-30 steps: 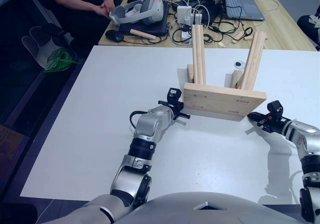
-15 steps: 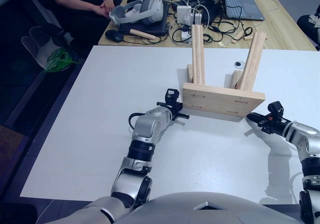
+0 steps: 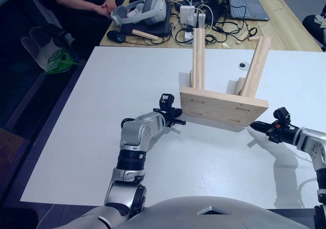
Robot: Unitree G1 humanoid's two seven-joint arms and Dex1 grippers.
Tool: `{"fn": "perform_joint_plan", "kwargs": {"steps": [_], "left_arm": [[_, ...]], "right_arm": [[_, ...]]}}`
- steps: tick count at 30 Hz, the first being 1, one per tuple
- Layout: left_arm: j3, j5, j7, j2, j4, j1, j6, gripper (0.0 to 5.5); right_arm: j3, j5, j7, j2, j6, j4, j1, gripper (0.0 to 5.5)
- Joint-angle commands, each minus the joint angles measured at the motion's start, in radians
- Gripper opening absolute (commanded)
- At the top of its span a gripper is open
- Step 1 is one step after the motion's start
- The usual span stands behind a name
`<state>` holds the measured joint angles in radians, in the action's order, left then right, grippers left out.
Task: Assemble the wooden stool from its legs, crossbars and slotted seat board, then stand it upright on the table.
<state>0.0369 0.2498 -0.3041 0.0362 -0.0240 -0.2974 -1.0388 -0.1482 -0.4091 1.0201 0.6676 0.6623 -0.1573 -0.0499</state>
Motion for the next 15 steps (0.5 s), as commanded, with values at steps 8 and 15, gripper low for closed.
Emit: {"fn": "perform_joint_plan", "kwargs": {"steps": [8, 15], "left_arm": [[0.022, 0.158, -0.151, -0.033, -0.092, -0.01, -0.019, 0.02], [-0.014, 0.212, -0.175, -0.026, -0.133, -0.029, -0.024, 0.02]], "right_arm": [[-0.023, -0.165, 0.053, -0.04, 0.117, 0.185, -0.041, 0.0], [-0.049, -0.203, 0.038, -0.051, 0.156, 0.228, -0.06, 0.0]]}}
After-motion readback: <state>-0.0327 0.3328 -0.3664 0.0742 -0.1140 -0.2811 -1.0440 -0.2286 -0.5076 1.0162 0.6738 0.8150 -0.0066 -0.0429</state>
